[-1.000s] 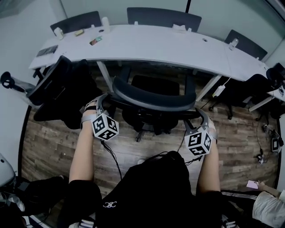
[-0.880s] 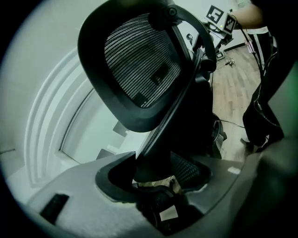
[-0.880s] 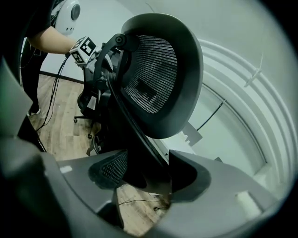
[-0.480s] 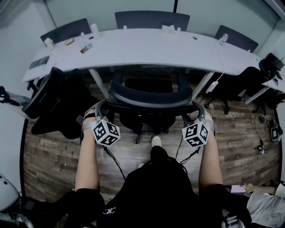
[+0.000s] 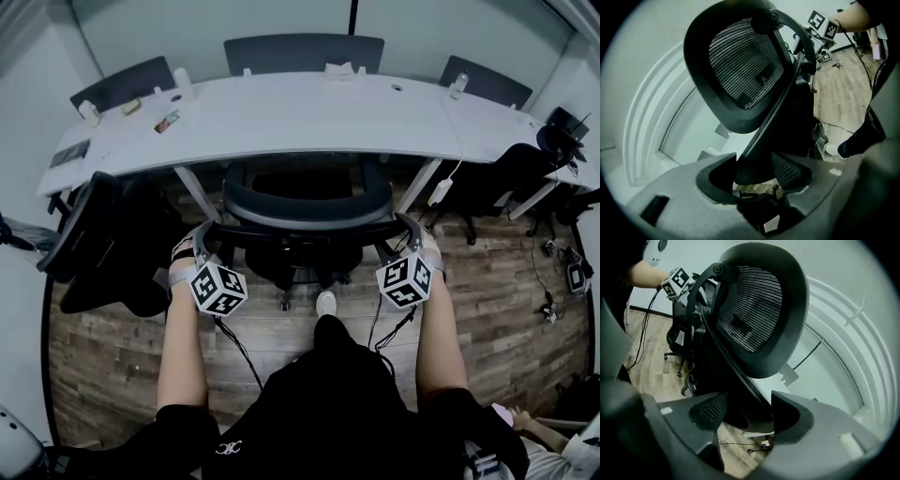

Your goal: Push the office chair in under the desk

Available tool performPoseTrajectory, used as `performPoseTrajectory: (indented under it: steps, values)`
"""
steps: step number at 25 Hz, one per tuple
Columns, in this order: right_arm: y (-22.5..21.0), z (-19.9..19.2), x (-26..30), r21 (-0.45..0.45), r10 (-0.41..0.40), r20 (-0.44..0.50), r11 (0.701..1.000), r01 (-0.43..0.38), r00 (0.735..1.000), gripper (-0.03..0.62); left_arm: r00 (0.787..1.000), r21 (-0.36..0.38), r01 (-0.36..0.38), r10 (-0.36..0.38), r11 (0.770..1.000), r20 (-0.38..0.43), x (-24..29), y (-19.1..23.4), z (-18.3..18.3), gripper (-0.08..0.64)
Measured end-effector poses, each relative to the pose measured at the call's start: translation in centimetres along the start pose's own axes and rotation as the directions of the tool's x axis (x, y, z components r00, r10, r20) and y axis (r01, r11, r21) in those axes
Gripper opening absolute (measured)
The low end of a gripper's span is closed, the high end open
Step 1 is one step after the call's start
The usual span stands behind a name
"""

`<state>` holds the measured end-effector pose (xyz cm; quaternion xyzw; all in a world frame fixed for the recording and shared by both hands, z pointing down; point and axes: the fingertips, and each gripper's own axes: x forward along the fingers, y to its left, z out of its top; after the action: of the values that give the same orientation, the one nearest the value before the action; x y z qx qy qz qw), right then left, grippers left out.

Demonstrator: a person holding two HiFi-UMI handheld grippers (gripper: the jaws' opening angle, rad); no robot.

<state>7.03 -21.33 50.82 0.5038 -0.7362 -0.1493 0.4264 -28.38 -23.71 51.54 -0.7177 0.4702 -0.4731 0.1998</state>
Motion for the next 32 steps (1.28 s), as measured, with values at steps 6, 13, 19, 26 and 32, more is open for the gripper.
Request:
performPoseTrajectory:
  steps: [6,13,19,26,32]
  values:
    - [-2.3,0.9,3.7,0.001,-0.006,0.004,1.0,0.006,1.0,0.293,1.0,0.001,-0.004,0.004,1.0,0.004,3.7,2.1,1.0,0.241]
    - [-4.9,2.1,8.3,0.002,-0.006,0.006,1.0,0.006,1.0,0.293,1.0,-0.002,-0.002,0.002,1.0,-0.003,8.1,4.7,2.0,0.239]
    - [-6.8,3.1,11.9,-0.001,0.001,0.01,1.0,-0.001,1.0,0.293,1.0,0.0,0.003,-0.003,1.0,-0.018,11.8,6.9,2.6,0.241]
    - [-9.1,4.0,15.8,-0.002,-0.002,0.023,1.0,0.002,1.0,0.293,0.999,-0.002,0.001,-0.002,1.0,-0.05,15.9,9.0,3.6,0.239]
    - [-11.6,4.5,19.1,-0.005,-0.002,0.037,1.0,0.002,0.999,0.293,0.997,-0.005,-0.005,0.005,1.0,-0.071,19.3,10.7,4.9,0.239]
